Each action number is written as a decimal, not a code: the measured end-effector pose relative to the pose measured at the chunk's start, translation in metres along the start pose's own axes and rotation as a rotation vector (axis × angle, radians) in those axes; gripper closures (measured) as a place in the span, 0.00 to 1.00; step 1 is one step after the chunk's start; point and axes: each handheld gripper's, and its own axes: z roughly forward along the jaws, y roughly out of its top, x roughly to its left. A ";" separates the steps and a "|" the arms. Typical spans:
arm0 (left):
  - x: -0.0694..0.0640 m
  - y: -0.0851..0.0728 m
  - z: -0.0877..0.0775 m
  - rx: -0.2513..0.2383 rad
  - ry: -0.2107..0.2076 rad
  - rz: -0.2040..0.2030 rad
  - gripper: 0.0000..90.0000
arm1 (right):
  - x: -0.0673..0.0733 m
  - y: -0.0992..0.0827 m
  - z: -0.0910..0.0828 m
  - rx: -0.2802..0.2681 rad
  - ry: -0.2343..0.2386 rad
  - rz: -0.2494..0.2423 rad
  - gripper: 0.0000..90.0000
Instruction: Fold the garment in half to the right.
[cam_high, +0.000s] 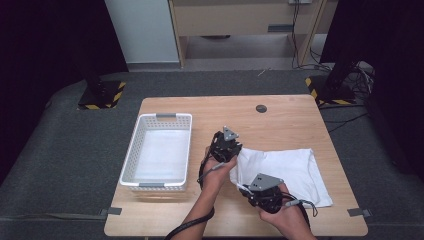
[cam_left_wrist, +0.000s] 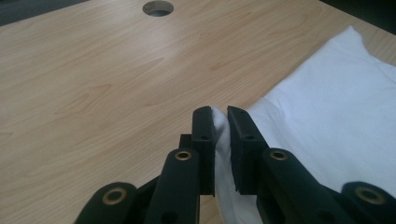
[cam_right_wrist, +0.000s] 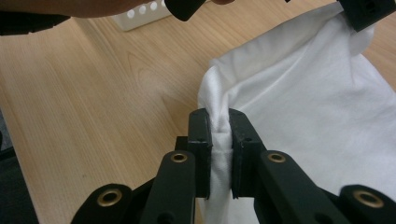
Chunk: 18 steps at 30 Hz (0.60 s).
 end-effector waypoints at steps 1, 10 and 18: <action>0.000 0.002 -0.001 -0.001 0.003 0.000 0.91 | -0.001 0.002 -0.002 0.000 -0.001 0.001 0.90; -0.003 0.019 -0.010 0.000 0.013 0.014 0.91 | -0.006 0.017 -0.019 -0.015 -0.004 0.003 0.91; -0.004 0.025 -0.015 0.006 0.015 0.020 0.90 | -0.005 0.021 -0.022 -0.016 -0.005 -0.004 0.91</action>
